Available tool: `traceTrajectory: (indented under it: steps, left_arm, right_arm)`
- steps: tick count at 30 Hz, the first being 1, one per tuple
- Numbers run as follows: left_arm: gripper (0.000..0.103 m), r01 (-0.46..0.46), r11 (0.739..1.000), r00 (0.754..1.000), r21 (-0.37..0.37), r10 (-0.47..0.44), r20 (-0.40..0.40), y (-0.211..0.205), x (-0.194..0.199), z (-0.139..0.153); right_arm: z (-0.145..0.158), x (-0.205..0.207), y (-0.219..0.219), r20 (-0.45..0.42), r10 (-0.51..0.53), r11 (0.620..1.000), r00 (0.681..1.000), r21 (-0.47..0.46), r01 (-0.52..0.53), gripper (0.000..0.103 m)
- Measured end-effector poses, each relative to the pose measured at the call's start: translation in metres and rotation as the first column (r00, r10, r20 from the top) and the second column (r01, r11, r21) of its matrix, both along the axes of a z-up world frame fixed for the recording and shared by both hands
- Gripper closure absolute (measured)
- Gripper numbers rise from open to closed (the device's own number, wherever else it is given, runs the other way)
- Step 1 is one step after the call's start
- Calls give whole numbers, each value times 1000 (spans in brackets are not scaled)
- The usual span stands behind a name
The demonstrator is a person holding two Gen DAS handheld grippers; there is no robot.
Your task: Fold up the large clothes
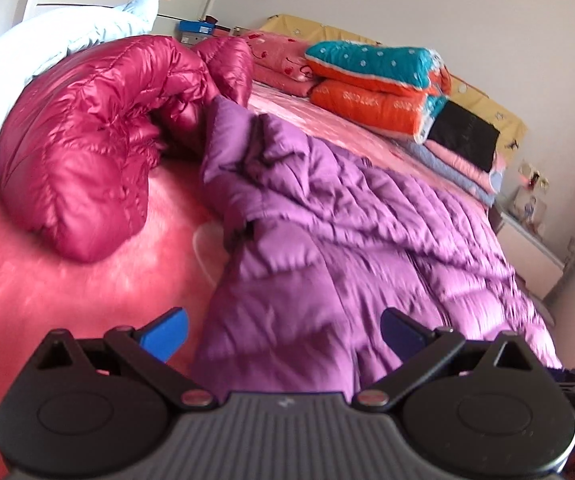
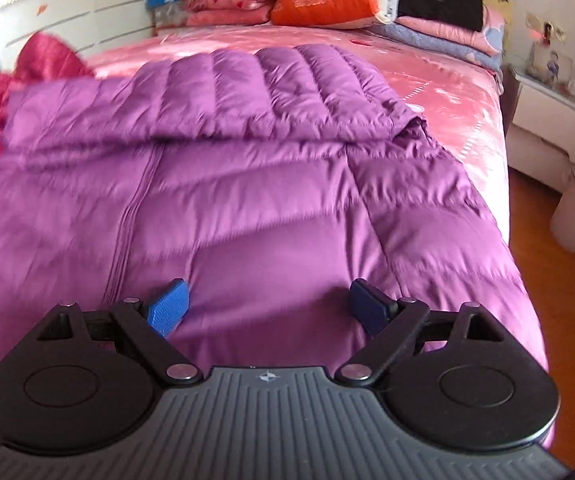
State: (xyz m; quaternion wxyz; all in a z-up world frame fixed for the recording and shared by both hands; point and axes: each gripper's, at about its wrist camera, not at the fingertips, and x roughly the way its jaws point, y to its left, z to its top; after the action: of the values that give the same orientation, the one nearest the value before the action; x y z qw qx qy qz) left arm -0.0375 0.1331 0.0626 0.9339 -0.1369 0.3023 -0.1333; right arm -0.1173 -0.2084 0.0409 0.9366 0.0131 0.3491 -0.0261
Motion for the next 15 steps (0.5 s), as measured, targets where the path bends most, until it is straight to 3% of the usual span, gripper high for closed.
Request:
traceTrajectory:
  steps: [4, 11, 15]
  left_arm:
    - [1, 31, 997, 999, 65, -31, -7, -9, -23, -2]
    - [1, 77, 986, 997, 145, -75, -13, -16, -65, 0]
    - [1, 75, 988, 997, 133, -71, -32, -10, -83, 2]
  right_arm:
    - [-5, -40, 6, 4, 40, 998, 999, -55, -39, 0]
    - [-1, -84, -4, -27, 34, 999, 999, -20, -35, 0]
    - [0, -110, -8, -37, 43, 999, 998, -8, -43, 0]
